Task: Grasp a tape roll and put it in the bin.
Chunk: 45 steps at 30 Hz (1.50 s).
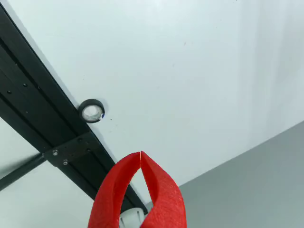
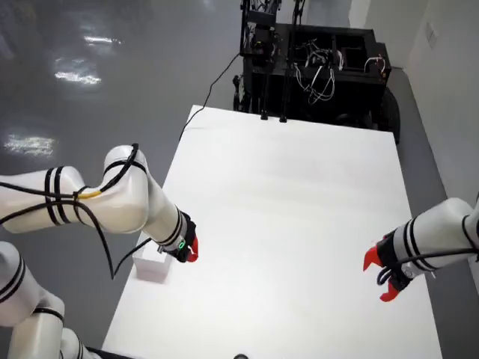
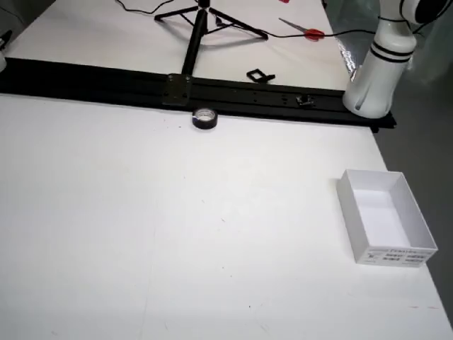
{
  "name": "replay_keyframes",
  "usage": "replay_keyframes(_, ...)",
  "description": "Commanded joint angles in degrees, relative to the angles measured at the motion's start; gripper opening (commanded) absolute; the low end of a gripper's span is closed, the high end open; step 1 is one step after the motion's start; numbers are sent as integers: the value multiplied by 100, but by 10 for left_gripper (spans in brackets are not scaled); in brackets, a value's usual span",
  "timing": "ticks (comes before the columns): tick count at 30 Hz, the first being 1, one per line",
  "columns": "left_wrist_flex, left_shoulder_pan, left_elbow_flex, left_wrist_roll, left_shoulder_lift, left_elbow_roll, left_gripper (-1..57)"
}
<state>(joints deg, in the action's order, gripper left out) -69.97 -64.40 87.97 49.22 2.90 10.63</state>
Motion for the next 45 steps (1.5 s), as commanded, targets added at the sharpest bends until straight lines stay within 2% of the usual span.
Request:
replay_keyframes(1, 141, -99, -9, -334, 97, -26, -4)
replay_keyframes(17, 150, -134, -9, -483, 97, -17, -4)
replay_keyframes(24, 589, -328, -9, -1292, 413, -61, -4)
replay_keyframes(27, 915, -425, -9, -1837, 606, -316, -4)
replay_keyframes(30, 1152, -548, -9, -2241, 694, -334, -4)
replay_keyframes(36, 1249, -679, -9, -3006, 782, -386, -4)
replay_keyframes(37, 1249, -697, -9, -3111, 826, -413, 0)
replay_keyframes(39, 1275, -697, -9, -3454, 940, -641, 47)
replay_keyframes(42, 1328, -776, -9, -3700, 1187, -703, 98)
replay_keyframes(45, 1398, -855, -9, -3858, 1494, -747, 106)
